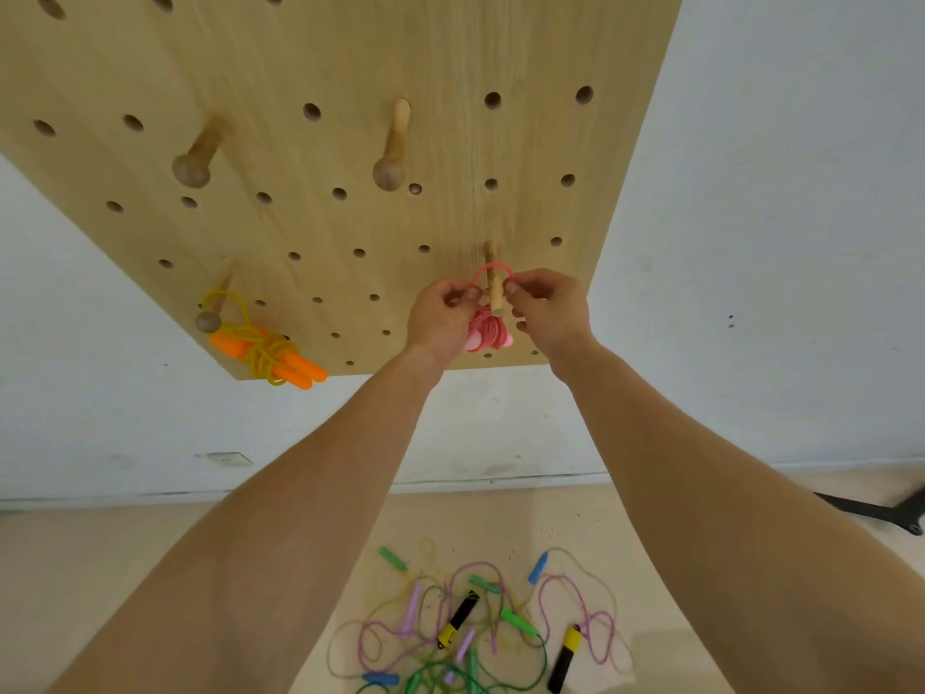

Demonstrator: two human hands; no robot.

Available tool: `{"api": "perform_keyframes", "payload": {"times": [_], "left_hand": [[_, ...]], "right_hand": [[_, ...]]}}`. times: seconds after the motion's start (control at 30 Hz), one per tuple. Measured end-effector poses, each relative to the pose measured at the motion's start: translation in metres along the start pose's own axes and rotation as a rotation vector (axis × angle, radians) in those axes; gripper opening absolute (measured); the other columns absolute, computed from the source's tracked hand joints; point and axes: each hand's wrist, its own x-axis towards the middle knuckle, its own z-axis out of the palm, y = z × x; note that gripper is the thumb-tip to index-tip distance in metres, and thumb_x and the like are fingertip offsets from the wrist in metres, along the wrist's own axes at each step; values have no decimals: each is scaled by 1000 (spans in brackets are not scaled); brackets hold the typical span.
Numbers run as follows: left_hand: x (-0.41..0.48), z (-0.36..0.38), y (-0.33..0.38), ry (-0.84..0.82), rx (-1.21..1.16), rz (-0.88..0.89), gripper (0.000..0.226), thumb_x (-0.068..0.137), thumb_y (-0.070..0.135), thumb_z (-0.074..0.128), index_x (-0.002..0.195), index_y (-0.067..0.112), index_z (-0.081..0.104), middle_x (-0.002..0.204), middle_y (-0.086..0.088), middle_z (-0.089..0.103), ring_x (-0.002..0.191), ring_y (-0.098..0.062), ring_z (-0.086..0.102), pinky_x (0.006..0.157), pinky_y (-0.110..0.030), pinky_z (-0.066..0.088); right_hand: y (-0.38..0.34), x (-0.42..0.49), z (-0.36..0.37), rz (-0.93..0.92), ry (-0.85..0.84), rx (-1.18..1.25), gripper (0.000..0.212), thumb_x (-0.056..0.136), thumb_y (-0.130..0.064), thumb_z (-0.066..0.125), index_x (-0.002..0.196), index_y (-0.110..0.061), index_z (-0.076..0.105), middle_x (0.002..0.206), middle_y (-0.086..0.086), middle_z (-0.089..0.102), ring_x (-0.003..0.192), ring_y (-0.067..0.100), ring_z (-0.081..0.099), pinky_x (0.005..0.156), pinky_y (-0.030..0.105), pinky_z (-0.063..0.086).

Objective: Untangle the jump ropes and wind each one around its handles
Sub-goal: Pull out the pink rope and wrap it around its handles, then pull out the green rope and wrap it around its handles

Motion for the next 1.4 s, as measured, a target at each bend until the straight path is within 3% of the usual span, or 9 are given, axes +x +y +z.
{"api": "perform_keyframes", "payload": {"times": [0.17,0.33,0.57,0.73,0.87,0.93,1.03,1.2,1.4], "left_hand": [[4,-4,-7,-42,79,11,10,95,20,64,94,19,74,98,-3,74,96,-23,69,92,-44,55],[-4,-22,-1,-69,206,-8,40,95,28,64,133,14,61,134,-3,63,123,-19,58,109,-38,43],[-56,-108,-4,-133,470,-12,41,98,33,59,136,17,59,135,2,62,123,-18,57,107,-35,44],[-107,-180,9,-191,671,-13,42,98,40,57,135,20,57,130,5,60,117,-20,57,100,-37,47],[-148,-234,22,-232,754,57,38,97,38,58,130,21,60,119,4,65,107,-19,60,94,-38,51],[-163,-258,28,-235,788,94,35,97,38,57,127,21,61,117,4,65,106,-19,60,95,-40,50],[-182,-291,35,-262,833,111,32,97,42,56,122,22,62,118,6,62,107,-19,60,97,-39,50],[-212,-336,42,-317,952,93,28,97,41,55,108,17,66,112,-2,66,105,-22,61,92,-39,50],[-235,-359,44,-302,1026,8,32,96,48,53,119,27,61,127,2,58,113,-20,55,96,-36,46]], "right_hand": [[-5,-2,1,2,-38,-68,24,93,-18,65,77,-35,71,79,-13,71,74,8,64,80,39,57],[-9,-10,-1,108,-28,-133,31,88,-4,58,115,-16,69,107,8,72,87,16,61,89,37,55],[-39,-73,-7,109,-22,-395,33,93,-15,55,125,-11,64,117,4,65,106,22,59,91,32,48],[-80,-139,6,29,-83,-586,27,97,-24,52,114,-11,68,116,6,68,96,21,57,84,31,46],[-112,-189,28,-80,-130,-730,32,98,-10,45,118,-17,68,140,-6,58,125,18,54,91,23,39],[-121,-206,40,-140,-165,-826,33,96,-14,46,121,-22,67,150,-10,48,136,18,48,108,33,41],[-134,-230,54,-141,-200,-995,34,95,-20,52,127,-21,62,155,0,41,137,26,46,109,45,43],[-158,-265,78,-161,-268,-1118,35,96,-26,55,130,-19,60,141,7,50,141,29,38,109,46,43],[-171,-280,90,-200,-371,-1189,37,98,-28,53,134,-18,59,133,4,54,135,28,40,105,39,41]]}}
